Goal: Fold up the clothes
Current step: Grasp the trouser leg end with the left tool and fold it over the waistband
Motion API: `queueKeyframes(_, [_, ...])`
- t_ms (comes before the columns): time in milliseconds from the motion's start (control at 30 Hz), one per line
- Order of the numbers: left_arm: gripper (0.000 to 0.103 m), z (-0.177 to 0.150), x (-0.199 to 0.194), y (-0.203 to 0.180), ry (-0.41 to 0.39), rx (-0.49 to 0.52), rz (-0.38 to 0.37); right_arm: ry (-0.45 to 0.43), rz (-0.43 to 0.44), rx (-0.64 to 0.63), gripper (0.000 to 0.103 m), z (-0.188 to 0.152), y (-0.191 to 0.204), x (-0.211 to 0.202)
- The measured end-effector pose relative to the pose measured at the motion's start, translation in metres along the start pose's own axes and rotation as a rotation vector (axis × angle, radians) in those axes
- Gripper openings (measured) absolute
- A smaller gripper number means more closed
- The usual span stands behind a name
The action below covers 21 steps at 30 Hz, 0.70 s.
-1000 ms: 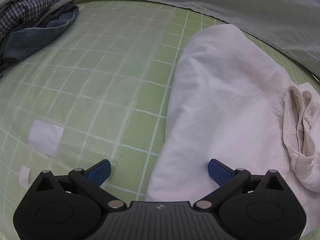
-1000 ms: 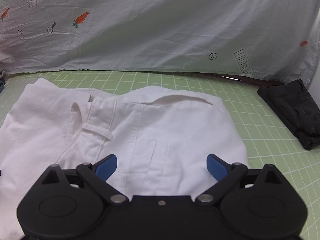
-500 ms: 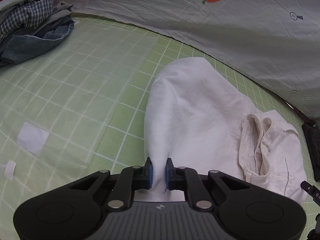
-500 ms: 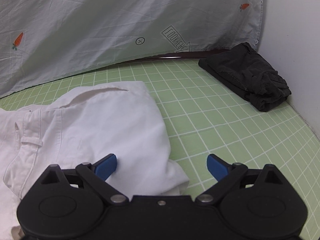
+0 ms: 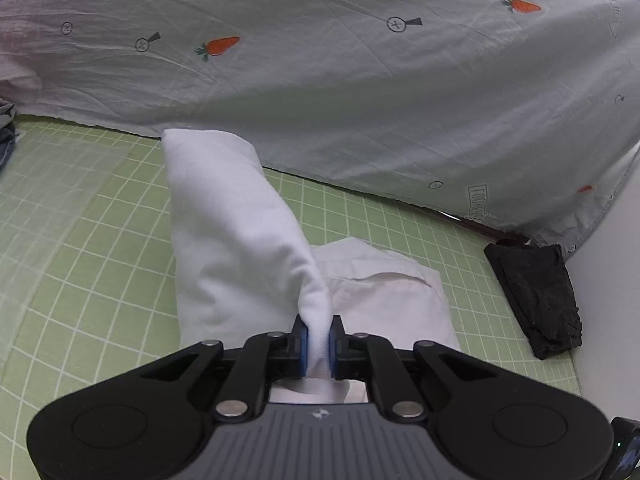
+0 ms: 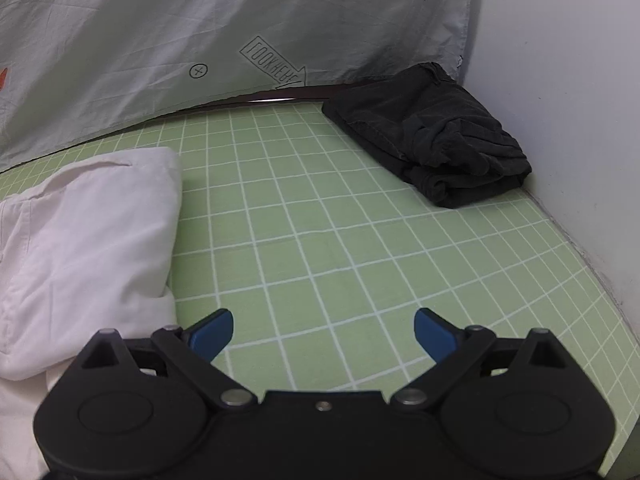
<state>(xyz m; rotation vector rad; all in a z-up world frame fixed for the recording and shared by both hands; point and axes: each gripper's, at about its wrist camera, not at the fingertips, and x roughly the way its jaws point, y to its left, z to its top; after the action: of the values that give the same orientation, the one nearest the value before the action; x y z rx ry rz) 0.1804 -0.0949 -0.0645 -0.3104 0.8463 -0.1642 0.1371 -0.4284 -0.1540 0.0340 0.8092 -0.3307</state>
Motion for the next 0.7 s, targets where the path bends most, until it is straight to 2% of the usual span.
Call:
queueKeyframes(133, [0.01, -0.019, 0.05, -0.046, 0.087, 0.043, -0.029, 0.004, -0.026, 0.022, 0.098, 0.006, -0.041, 0.016])
queueKeyframes(267, [0.012, -0.042, 0.108, -0.058, 0.177, 0.056, 0.032, 0.027, -0.034, 0.044, 0.098, 0.011, -0.07, 0.034])
queueKeyframes(400, [0.017, -0.044, 0.117, -0.061, 0.182, 0.034, 0.048, 0.048, -0.014, 0.044, 0.098, 0.014, -0.078, 0.045])
queueKeyframes(500, [0.031, -0.042, 0.11, -0.06, 0.175, 0.02, 0.018, 0.064, 0.022, 0.03, 0.098, 0.013, -0.074, 0.048])
queueKeyframes(567, [0.051, -0.039, 0.104, -0.061, 0.182, 0.018, -0.013, 0.068, 0.052, 0.011, 0.098, 0.013, -0.066, 0.046])
queueKeyframes(600, [0.056, -0.038, 0.097, -0.063, 0.188, 0.022, -0.038, 0.068, 0.066, 0.0, 0.098, 0.013, -0.062, 0.044])
queueKeyframes(633, [0.066, -0.036, 0.089, -0.066, 0.192, 0.035, -0.055, 0.065, 0.078, -0.011, 0.098, 0.014, -0.058, 0.041])
queueKeyframes(667, [0.071, -0.035, 0.081, -0.07, 0.196, 0.052, -0.066, 0.06, 0.092, -0.021, 0.098, 0.016, -0.053, 0.037])
queueKeyframes(700, [0.071, -0.034, 0.072, -0.072, 0.192, 0.071, -0.074, 0.055, 0.107, -0.031, 0.098, 0.018, -0.048, 0.032])
